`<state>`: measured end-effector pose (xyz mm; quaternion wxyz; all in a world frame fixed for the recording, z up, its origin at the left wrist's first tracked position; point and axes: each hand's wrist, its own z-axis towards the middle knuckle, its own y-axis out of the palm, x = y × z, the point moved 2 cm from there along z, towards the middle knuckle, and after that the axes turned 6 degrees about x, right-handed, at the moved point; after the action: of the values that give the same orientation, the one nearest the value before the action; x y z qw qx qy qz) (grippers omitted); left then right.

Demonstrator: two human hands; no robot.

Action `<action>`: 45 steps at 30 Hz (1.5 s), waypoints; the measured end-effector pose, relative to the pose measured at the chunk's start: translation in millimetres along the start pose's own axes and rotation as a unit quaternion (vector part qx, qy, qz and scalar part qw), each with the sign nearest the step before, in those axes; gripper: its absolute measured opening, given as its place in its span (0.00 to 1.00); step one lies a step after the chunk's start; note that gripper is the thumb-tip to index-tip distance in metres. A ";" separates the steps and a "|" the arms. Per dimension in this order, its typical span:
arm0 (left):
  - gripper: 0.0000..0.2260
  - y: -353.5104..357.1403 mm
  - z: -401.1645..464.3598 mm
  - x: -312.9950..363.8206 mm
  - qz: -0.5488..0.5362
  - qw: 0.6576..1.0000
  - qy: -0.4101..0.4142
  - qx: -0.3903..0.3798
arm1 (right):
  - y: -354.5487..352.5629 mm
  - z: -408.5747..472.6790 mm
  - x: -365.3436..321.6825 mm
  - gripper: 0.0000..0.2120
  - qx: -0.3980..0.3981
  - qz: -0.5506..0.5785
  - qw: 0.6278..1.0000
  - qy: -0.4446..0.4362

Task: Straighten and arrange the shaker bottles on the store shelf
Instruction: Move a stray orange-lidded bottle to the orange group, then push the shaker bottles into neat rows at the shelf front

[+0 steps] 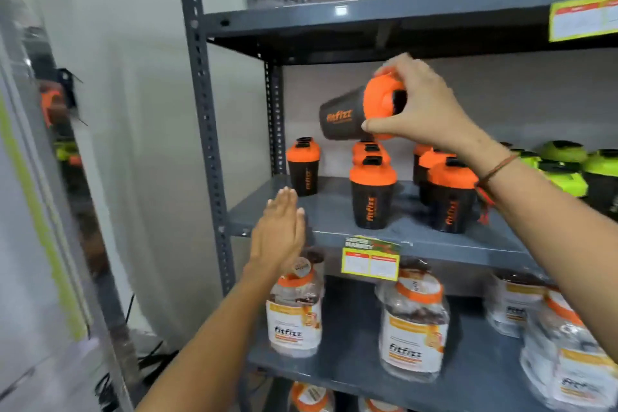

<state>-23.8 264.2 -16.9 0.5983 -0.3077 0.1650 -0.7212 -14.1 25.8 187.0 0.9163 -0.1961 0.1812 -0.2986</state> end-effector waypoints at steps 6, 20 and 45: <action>0.25 18.5 30.0 -61.9 0.067 0.973 -0.093 -0.202 | 101.3 22.3 -22.6 0.36 -0.141 -0.048 0.988 -0.027; 0.27 26.0 30.0 -74.2 0.086 0.975 -0.044 -0.202 | 196.8 45.0 -18.7 0.27 -0.413 -0.033 0.910 -0.001; 0.28 -6.3 54.7 -59.6 -0.373 0.856 -0.209 -0.290 | 91.1 -70.1 43.0 0.31 0.173 0.108 0.961 0.188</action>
<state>12.1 330.2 13.6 0.1888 -0.6488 0.1105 -0.7288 30.3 49.4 75.0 0.9123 0.0463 0.3163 -0.2560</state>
